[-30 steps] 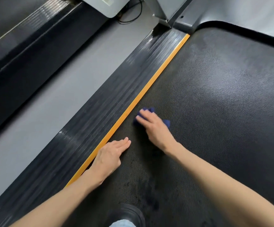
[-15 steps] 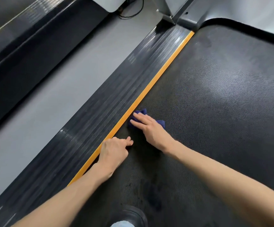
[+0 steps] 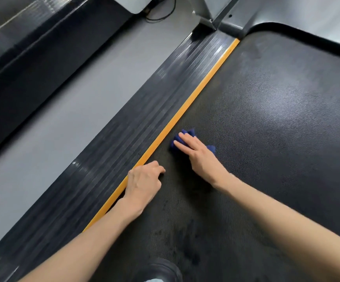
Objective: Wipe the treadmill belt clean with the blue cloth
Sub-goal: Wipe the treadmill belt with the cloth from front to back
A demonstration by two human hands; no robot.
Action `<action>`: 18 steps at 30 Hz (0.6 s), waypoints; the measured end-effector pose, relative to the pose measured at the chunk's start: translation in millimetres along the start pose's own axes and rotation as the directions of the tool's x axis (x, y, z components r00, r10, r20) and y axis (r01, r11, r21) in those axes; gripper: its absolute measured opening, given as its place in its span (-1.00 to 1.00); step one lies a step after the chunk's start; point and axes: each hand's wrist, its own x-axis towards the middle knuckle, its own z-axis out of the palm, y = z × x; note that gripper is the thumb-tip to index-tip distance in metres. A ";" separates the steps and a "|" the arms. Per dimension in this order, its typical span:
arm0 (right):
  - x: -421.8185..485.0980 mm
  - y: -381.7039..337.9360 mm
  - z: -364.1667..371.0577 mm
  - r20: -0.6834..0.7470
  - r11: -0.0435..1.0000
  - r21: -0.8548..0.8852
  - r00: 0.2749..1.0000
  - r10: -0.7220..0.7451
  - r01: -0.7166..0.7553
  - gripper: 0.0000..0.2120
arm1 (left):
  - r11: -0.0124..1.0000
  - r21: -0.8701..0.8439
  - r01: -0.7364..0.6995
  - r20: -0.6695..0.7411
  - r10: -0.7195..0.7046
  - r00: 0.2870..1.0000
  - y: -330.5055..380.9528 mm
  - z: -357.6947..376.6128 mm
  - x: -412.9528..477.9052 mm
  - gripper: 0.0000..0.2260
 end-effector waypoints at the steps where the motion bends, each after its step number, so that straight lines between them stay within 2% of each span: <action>1: -0.5 12.6 -6.1 0.021 0.998 -0.034 0.998 -0.051 0.052 -0.39 | 1.000 0.007 -0.029 -0.020 0.029 0.999 -1.4 3.1 1.7 -0.77; 2: 2.7 27.1 -14.4 0.011 0.998 -0.049 0.999 -0.032 0.032 -0.40 | 0.998 0.014 -0.056 -0.023 0.056 0.998 -2.7 5.9 2.4 -0.80; 4: 8.0 59.3 -34.0 -0.089 0.979 -0.019 0.975 0.202 -0.204 -0.40 | 0.995 -0.023 -0.092 -0.006 0.092 0.996 -2.9 10.6 -0.2 -0.82; 7: 1.8 100.5 -66.2 -0.245 0.849 0.087 0.815 0.525 -0.521 -0.40 | 0.988 -0.030 -0.149 -0.025 0.148 0.989 -4.6 13.7 -3.9 -0.83; 9: -3.9 103.9 -69.9 -0.270 0.772 0.124 0.727 0.631 -0.623 -0.41 | 0.985 -0.019 -0.169 -0.009 0.169 0.986 -8.4 14.1 -4.4 -0.79; 10: -4.2 94.5 -66.9 -0.289 0.752 0.138 0.700 0.653 -0.644 -0.43 | 0.985 -0.012 -0.170 0.020 0.171 0.985 -11.0 15.4 -6.0 -0.71; 11: -5.5 80.8 -56.0 -0.314 0.749 0.146 0.687 0.655 -0.646 -0.44 | 0.984 -0.010 -0.177 0.060 0.177 0.982 -13.6 16.8 -9.3 -0.62; 13: -10.6 42.5 -25.2 -0.346 0.805 0.145 0.733 0.586 -0.576 -0.47 | 0.981 -0.004 -0.193 0.133 0.192 0.972 -18.7 20.7 -18.5 -0.45; 15: -22.3 7.3 2.6 -0.284 0.918 0.122 0.872 0.398 -0.378 -0.49 | 0.980 0.005 -0.199 0.168 0.195 0.966 -20.6 25.3 -25.9 -0.37; 16: -30.8 2.7 9.0 -0.213 0.966 0.043 0.943 0.257 -0.253 -0.48 | 0.982 0.009 -0.191 0.177 0.187 0.966 -20.9 27.5 -27.7 -0.35; 17: -38.1 9.0 8.2 -0.157 0.989 0.006 0.977 0.147 -0.148 -0.46 | 0.983 0.009 -0.181 0.185 0.177 0.967 -20.6 28.6 -28.4 -0.35; 18: -45.5 25.6 -2.6 -0.124 0.994 -0.011 0.987 0.106 -0.108 -0.45 | 0.984 0.008 -0.177 0.188 0.173 0.967 -19.9 29.2 -28.1 -0.35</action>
